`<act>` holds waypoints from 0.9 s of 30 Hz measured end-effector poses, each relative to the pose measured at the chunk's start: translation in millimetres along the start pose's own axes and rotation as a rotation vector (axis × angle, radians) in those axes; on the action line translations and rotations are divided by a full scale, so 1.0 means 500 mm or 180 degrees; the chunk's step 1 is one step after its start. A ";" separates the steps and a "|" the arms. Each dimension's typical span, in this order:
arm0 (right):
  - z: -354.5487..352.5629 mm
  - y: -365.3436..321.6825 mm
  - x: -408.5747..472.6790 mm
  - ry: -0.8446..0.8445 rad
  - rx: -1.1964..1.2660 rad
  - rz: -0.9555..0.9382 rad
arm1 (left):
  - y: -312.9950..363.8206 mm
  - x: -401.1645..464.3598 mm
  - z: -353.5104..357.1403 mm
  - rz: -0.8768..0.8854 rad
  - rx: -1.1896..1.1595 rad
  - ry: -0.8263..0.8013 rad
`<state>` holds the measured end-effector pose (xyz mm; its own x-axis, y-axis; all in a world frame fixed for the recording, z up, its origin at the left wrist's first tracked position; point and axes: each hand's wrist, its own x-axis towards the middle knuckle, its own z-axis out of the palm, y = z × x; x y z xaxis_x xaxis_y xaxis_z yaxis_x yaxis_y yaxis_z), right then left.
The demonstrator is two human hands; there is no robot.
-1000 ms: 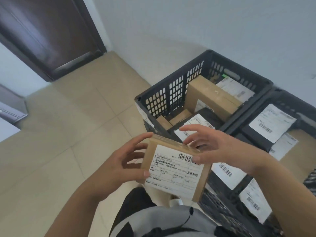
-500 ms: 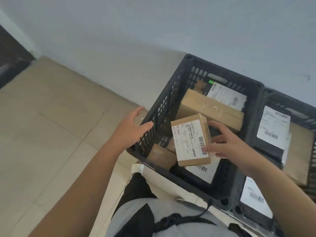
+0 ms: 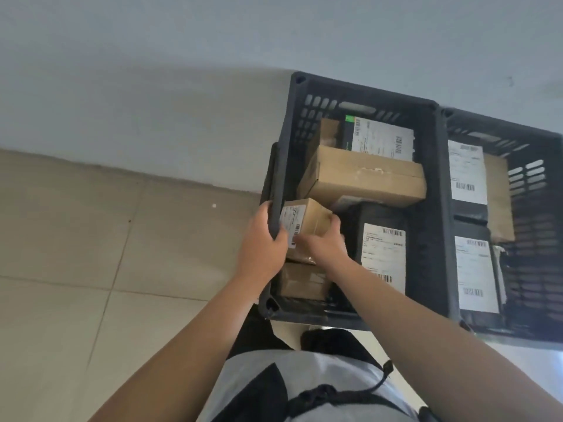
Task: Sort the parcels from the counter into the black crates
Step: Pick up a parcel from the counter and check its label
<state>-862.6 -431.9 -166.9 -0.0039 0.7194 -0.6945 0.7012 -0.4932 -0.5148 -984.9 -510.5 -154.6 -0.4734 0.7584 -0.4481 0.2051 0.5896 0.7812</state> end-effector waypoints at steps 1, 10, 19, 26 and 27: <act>0.015 -0.001 0.009 0.0073 -0.0123 0.0051 | 0.000 0.001 0.000 0.0017 -0.0024 -0.0014; 0.106 0.009 0.067 0.0201 -0.1260 0.0144 | -0.002 0.006 0.010 -0.0249 -0.0078 -0.0074; 0.157 0.022 0.089 0.0328 -0.1895 0.0125 | 0.005 0.004 0.008 -0.0269 -0.0097 -0.0073; 0.148 0.023 0.088 0.0334 -0.1919 0.0117 | 0.006 0.001 0.005 -0.0248 -0.0025 -0.0057; 0.146 0.024 0.087 0.0331 -0.1913 0.0113 | 0.007 0.001 0.005 -0.0253 -0.0032 -0.0060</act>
<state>-906.5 -442.0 -239.9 0.0752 0.7667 -0.6376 0.9793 -0.1772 -0.0975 -982.3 -507.5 -153.2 -0.4716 0.7145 -0.5168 0.1588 0.6453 0.7472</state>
